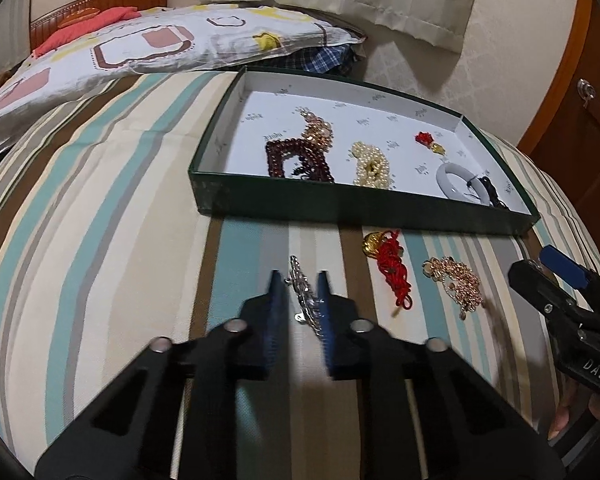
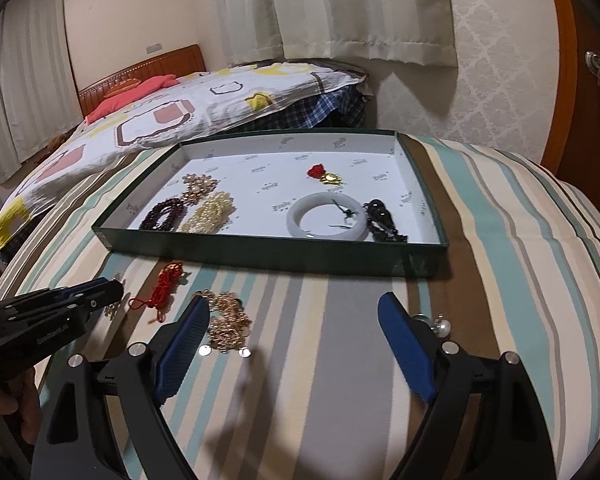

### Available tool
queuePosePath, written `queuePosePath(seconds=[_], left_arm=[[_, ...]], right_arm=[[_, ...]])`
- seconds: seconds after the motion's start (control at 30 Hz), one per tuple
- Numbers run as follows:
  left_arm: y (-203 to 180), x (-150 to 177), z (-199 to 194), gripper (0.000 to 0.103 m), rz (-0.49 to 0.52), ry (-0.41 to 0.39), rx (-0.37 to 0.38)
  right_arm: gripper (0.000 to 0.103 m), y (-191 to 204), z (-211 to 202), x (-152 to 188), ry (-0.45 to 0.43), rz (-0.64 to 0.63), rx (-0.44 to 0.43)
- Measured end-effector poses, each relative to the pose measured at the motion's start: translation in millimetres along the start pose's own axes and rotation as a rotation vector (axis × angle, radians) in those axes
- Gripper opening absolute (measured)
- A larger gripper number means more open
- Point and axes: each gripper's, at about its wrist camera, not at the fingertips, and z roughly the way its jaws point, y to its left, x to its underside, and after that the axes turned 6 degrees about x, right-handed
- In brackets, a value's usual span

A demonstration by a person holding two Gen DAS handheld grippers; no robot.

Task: Organize jewelry
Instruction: 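Lower the left tool onto the silver rhinestone brooch and close it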

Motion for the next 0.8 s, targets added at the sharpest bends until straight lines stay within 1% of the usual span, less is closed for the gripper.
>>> queuePosePath(seconds=[0.27,0.3,0.4,0.47,0.53,0.57,0.6,0.7,0.8], left_arm=[[4,1,-6,0.014,0.009,-0.016,-0.002],[6,2,-9,0.014,0.006,-0.030,0.019],[8,2,-13,0.014,0.015,-0.038,-0.001],[11,2,-13,0.014,0.002,-0.036,-0.002],[15,2,-14,0.014,-0.011,-0.036,-0.003],[16,2,-14,0.014,-0.014,-0.037,-0.004],[18,2,-15,0.014,-0.017,-0.039,-0.005],[20,1,-15,0.014,-0.025,-0.042,-0.006],[21,1,-15,0.014,-0.028,-0.040,-0.005]], right_arm=[[0.083,16,4,0,0.020,-0.037,-0.039],[0.083,19,4,1,0.022,-0.043,-0.043],[0.077,27,9,0,0.043,-0.062,-0.052],[0.072,32,14,-1,0.065,-0.074,-0.055],[0.061,35,19,-1,0.090,-0.079,-0.054],[0.059,36,21,-1,0.105,-0.080,-0.055],[0.057,36,23,0,0.114,-0.081,-0.056],[0.055,38,26,1,0.139,-0.090,-0.057],[0.052,39,27,3,0.144,-0.095,-0.056]])
